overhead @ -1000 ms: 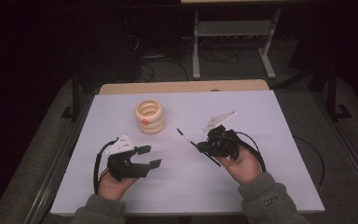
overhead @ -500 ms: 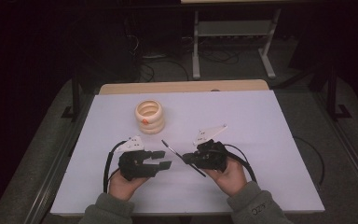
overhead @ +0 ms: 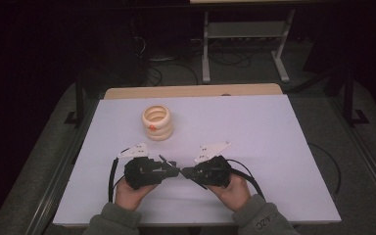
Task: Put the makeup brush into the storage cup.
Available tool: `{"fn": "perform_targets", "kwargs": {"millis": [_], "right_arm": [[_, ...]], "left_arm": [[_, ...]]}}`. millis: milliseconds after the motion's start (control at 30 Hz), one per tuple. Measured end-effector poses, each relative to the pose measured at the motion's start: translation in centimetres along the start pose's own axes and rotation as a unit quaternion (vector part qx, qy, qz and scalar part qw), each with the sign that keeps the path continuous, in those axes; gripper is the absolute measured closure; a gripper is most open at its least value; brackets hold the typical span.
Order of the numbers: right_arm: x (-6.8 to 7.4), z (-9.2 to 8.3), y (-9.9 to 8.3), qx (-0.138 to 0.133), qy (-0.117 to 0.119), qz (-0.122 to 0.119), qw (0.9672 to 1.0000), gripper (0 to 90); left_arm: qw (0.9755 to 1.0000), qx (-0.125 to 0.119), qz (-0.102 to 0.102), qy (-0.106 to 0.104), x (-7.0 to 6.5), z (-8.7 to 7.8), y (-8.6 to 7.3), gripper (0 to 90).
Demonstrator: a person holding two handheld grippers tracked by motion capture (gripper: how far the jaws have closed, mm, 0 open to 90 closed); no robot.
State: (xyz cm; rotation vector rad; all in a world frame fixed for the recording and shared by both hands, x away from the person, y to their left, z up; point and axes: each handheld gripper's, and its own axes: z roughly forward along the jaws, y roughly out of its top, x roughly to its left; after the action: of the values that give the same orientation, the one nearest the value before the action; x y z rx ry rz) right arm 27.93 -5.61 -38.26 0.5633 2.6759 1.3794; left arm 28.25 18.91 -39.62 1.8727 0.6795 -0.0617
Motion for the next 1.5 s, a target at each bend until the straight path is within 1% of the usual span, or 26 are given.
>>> {"fn": "perform_targets", "kwargs": {"millis": [33, 100, 167, 200, 233, 300, 367, 433, 500, 600, 667, 733, 800, 833, 900, 933, 967, 1000, 1100, 1167, 1267, 1300, 1333, 1367, 1433, 1500], "right_arm": [[0.0, 0.1, -0.1, 0.0, -0.005, -0.02, 0.9998, 84.9], [0.2, 0.2, -0.1, -0.004, -0.006, -0.022, 0.9997, 84.9], [0.4, 0.3, -0.2, -0.007, -0.007, -0.032, 0.9995, 84.9], [0.4, 0.4, -0.2, -0.008, -0.006, -0.034, 0.9994, 84.9], [0.5, 0.4, -0.2, -0.011, -0.004, -0.038, 0.9992, 84.9], [0.7, 0.5, -0.2, -0.009, -0.007, -0.046, 0.9989, 84.7], [0.7, 0.5, -0.2, -0.012, -0.005, -0.05, 0.9987, 83.6], [0.8, 0.6, -0.3, -0.009, -0.01, -0.055, 0.9984, 75.5], [0.7, 0.8, -0.4, 0.002, -0.009, -0.058, 0.9983, 72.5], [0.6, 1.3, -0.6, 0.029, -0.008, -0.059, 0.9978, 72.0], [0.6, 1.6, -0.6, 0.04, -0.01, -0.054, 0.9977, 76.0], [0.5, 1.8, -0.7, 0.049, -0.009, -0.06, 0.997, 83.5], [0.7, 1.9, -0.6, 0.051, -0.006, -0.056, 0.9971, 84.4], [0.5, 2.0, -0.7, 0.052, -0.005, -0.066, 0.9964, 84.6], [0.4, 1.8, -0.7, 0.049, -0.002, -0.058, 0.9971, 84.8], [0.5, 1.7, -0.6, 0.044, 0.004, -0.038, 0.9983, 84.8], [0.4, 1.6, -0.6, 0.042, 0.006, -0.032, 0.9986, 84.8], [0.3, 1.6, -0.6, 0.037, 0.006, -0.035, 0.9987, 84.8], [0.3, 1.7, -0.6, 0.034, 0.012, -0.02, 0.9992, 84.8], [0.4, 1.9, -0.6, 0.036, 0.011, -0.026, 0.999, 84.8], [0.5, 2.0, -0.6, 0.034, 0.012, -0.018, 0.9992, 84.4], [0.4, 2.0, -0.7, 0.033, 0.012, -0.022, 0.9991, 83.6], [0.4, 2.0, -0.7, 0.031, 0.011, -0.029, 0.9991, 81.7], [0.4, 1.9, -0.7, 0.027, 0.011, -0.031, 0.9991, 78.5], [0.4, 1.8, -0.7, 0.028, 0.01, -0.028, 0.9991, 72.2], [0.1, 1.5, -0.7, 0.027, 0.009, -0.024, 0.9993, 69.2]], "left_arm": [[1.0, 0.001, 0.001, -0.005, 0.1, -0.1, 0.0, 69.7], [0.9999, -0.006, 0.001, -0.012, 0.1, -0.1, 0.0, 74.9], [0.9995, -0.012, -0.007, -0.03, 0.2, -0.2, 0.0, 79.7], [0.9991, -0.016, -0.004, -0.04, 0.3, -0.3, 0.0, 82.1], [0.9988, -0.02, -0.008, -0.044, 0.2, -0.3, 0.1, 84.6], [0.9993, -0.009, 0.009, -0.035, -0.1, -0.4, 0.2, 85.1], [0.9993, -0.01, 0.011, -0.033, -0.2, -0.4, 0.3, 85.4], [0.9995, -0.006, 0.021, -0.025, -0.4, -0.6, 0.5, 85.4], [0.9996, -0.007, 0.02, -0.02, -0.5, -0.8, 0.6, 85.5], [0.9996, -0.005, 0.024, -0.016, -0.6, -1.0, 0.8, 85.4], [0.9995, -0.005, 0.026, -0.016, -0.7, -1.0, 0.8, 85.5], [0.9995, -0.004, 0.03, -0.013, -0.8, -1.0, 0.9, 85.5], [0.9994, -0.001, 0.031, -0.014, -0.9, -1.0, 0.9, 85.2], [0.9996, -0.003, 0.026, -0.013, -0.8, -1.0, 0.9, 84.5], [0.9997, -0.01, 0.02, -0.005, -0.6, -1.0, 0.9, 76.3], [0.9998, -0.01, 0.019, -0.003, -0.6, -1.1, 0.9, 74.6], [0.9998, -0.014, 0.015, -0.005, -0.6, -1.1, 0.8, 73.7], [0.9998, -0.014, 0.014, -0.005, -0.5, -1.0, 0.8, 73.7], [0.9997, -0.013, 0.018, -0.007, -0.7, -0.9, 0.8, 78.1], [0.9996, -0.01, 0.024, -0.009, -0.7, -0.9, 0.8, 83.7], [0.9997, -0.009, 0.021, -0.012, -0.8, -0.9, 0.9, 84.8], [0.9997, -0.008, 0.021, -0.011, -0.8, -0.9, 0.9, 85.0], [0.9996, -0.004, 0.028, -0.007, -0.8, -0.9, 1.0, 85.1], [0.9996, -0.001, 0.028, -0.004, -1.0, -0.9, 1.0, 85.1], [0.9995, 0.004, 0.033, 0.0, -1.0, -0.9, 1.1, 85.1], [0.9993, 0.007, 0.037, 0.005, -1.1, -0.9, 1.2, 85.1]]}}
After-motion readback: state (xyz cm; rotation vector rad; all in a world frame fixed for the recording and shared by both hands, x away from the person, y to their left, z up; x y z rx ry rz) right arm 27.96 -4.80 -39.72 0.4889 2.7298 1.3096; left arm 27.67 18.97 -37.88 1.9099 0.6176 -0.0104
